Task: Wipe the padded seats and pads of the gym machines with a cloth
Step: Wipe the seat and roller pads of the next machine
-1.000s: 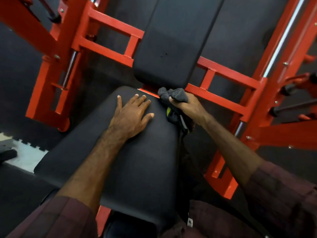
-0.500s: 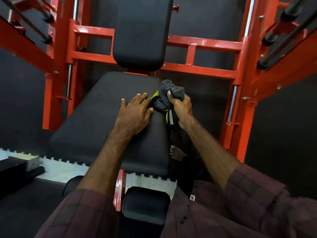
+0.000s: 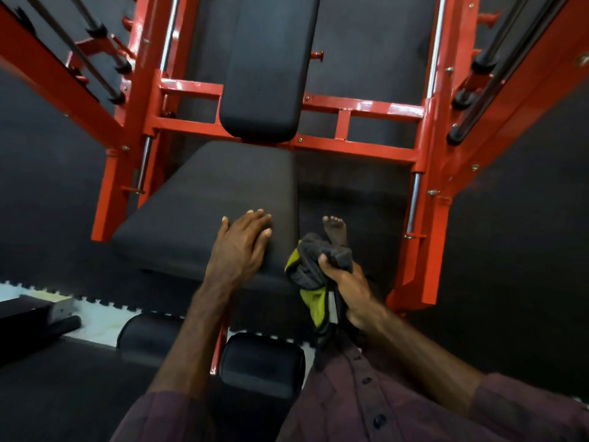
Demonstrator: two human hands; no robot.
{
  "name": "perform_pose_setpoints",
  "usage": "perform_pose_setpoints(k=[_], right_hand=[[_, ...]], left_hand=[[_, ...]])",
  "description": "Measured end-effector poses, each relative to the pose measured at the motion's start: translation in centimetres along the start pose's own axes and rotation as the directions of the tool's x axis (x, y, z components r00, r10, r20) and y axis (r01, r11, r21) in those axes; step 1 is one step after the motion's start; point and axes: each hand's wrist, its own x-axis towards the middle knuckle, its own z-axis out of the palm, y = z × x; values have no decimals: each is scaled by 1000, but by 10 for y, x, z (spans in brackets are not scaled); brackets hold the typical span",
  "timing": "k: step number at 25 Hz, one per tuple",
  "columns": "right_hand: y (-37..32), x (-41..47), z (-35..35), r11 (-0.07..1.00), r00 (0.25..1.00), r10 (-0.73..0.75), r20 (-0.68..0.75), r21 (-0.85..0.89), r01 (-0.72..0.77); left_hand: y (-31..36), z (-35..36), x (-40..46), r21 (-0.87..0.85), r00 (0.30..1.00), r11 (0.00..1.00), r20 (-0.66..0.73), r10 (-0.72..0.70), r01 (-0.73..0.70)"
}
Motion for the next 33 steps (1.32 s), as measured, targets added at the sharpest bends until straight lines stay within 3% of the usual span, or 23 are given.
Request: perform_pose_setpoints(k=[3,5,7,10,13,17,20,22,24,27,30,33], right_hand=[[-24,-36,-19,997,988,76,133,-26,-73],[-48,-54,-23,998,980,36,198,-60,-25],[-73,-70,-13,986,961,-84,264,-119,119],[-101,-92,35,935,890,-139,435,-238,262],[-98,-100,96,859,724,-142,675,-279,429],[-51,-105,148,646,377,39,925,-311,697],[11,-101,121,422,277,117,954,-300,856],[50,-92,86,291,237,151,960,-272,917],[86,-78,61,196,224,176,959,-257,946],[141,-63,30,-4,248,242,938,-254,967],[192,-62,-7,-286,280,353,893,-182,941],[217,-58,-4,-451,371,316,873,-206,869]], left_hand=[[4,-4,-14,-46,992,999,-121,-23,17],[7,-11,-30,-87,964,995,-256,-69,48],[12,-17,-58,-133,902,986,-406,-147,101],[18,-17,-120,-330,736,914,-553,-390,236],[14,8,-194,-608,510,707,-506,-696,361],[22,49,-278,-844,197,367,-313,-929,391],[32,91,-318,-919,33,88,-82,-996,384],[37,126,-332,-933,19,-12,20,-1000,360],[39,163,-336,-930,66,-52,82,-994,365],[34,216,-341,-945,145,-62,113,-983,321],[12,254,-341,-976,212,-73,118,-970,205],[-12,272,-338,-993,321,-115,121,-939,41]])
